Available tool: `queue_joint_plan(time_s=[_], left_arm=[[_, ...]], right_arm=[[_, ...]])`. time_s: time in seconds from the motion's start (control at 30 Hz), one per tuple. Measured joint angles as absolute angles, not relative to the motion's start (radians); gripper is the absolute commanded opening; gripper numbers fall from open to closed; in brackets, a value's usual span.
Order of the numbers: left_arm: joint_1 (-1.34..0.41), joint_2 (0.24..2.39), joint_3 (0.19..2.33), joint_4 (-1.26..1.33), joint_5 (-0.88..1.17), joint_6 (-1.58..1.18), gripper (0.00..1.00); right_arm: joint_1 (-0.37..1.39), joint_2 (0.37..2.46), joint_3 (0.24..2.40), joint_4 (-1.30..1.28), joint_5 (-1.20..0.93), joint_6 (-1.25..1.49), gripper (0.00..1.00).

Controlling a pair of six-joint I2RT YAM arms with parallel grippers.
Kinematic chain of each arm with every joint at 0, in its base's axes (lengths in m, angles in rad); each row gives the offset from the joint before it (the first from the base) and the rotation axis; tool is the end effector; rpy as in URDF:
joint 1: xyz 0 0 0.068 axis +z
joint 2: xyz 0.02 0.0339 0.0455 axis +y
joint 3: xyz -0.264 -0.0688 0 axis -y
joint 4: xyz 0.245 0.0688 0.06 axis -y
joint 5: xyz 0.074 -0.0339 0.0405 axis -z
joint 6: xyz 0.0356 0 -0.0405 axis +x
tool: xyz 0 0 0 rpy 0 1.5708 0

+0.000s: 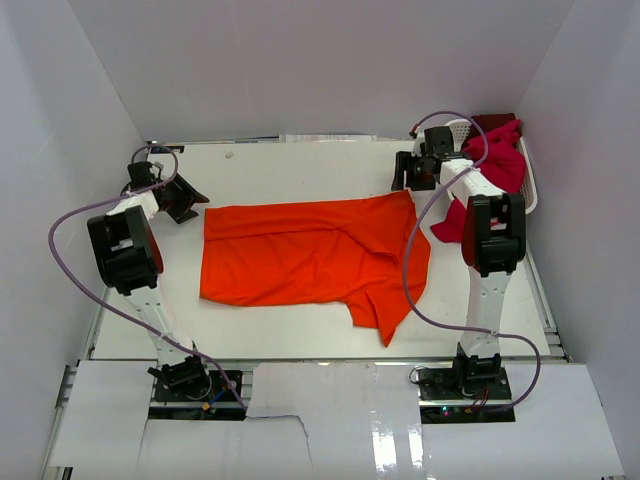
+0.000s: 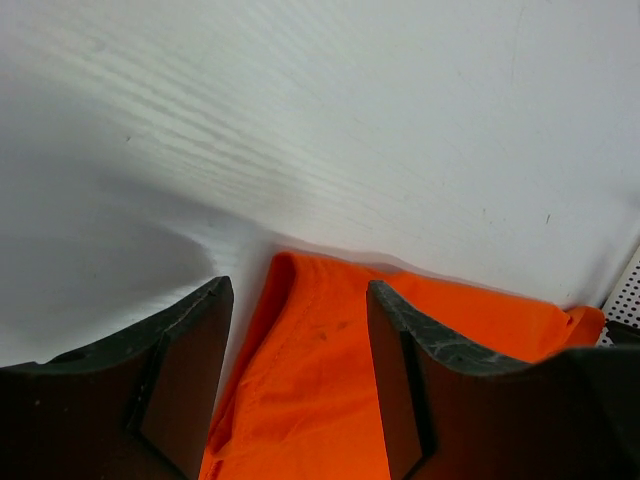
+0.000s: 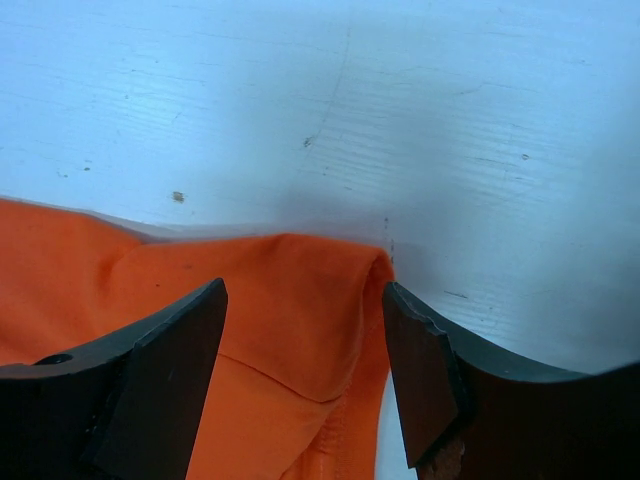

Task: Fold and stack the t-shirts
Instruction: Fold the flattened tshirt in 1/3 of the way

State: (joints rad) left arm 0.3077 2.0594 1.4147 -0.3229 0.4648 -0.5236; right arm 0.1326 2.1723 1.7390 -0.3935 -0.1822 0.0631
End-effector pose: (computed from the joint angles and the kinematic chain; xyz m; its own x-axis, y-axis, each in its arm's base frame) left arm 0.4202 0.1168 0.1602 -0.6655 -0.6805 -0.3067 -0.4170 0.6798 -0.6033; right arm 0.4856 0.0713 0.2025 -0.7437 -0.0366 -0.6675 -0.2052 0.9628 0.1758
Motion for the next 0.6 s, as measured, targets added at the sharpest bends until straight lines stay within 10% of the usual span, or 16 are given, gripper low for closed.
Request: queue_joint_plan(time_s=[0.6], left_arm=[[0.273,2.098,1.443,-0.303,0.483,-0.499,0.66]], right_arm=[[0.118,2.232,1.724,-0.389,-0.168,0.052,0.34]])
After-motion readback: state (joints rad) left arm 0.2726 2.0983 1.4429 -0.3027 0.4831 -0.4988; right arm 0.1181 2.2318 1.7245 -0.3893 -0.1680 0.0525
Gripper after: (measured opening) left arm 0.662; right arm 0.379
